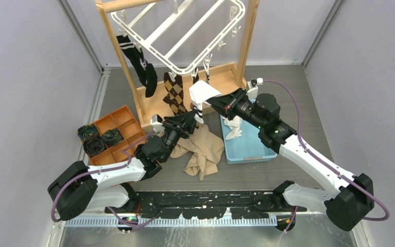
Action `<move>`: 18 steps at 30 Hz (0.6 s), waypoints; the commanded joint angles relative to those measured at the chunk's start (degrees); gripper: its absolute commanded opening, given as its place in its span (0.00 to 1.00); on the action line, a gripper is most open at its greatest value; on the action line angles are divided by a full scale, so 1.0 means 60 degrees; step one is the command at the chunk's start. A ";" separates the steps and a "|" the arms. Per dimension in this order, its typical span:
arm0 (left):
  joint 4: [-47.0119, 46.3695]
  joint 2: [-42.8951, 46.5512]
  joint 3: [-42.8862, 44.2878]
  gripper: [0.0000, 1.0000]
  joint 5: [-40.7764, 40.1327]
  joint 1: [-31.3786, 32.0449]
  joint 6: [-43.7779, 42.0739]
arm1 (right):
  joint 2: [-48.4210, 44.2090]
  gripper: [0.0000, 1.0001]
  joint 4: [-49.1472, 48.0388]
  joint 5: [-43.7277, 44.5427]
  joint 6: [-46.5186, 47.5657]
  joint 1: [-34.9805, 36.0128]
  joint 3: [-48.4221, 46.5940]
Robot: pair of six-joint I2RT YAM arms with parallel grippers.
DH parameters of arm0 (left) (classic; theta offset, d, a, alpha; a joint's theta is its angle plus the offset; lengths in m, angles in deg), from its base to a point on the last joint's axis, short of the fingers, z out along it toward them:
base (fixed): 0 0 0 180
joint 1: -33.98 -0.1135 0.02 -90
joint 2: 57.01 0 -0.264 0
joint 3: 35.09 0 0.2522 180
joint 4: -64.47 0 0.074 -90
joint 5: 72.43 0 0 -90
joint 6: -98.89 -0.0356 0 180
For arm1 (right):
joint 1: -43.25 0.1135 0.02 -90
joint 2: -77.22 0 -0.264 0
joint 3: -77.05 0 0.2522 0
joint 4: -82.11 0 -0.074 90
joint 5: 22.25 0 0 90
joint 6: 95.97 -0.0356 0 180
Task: Clip the socks to the hanger
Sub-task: Pick up the sock from the bin.
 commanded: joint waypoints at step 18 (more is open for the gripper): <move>0.9575 0.5226 0.2014 0.00 0.0832 -0.0254 -0.7428 | -0.1760 0.53 0.2687 0.0993 0.5519 0.0056 -0.0460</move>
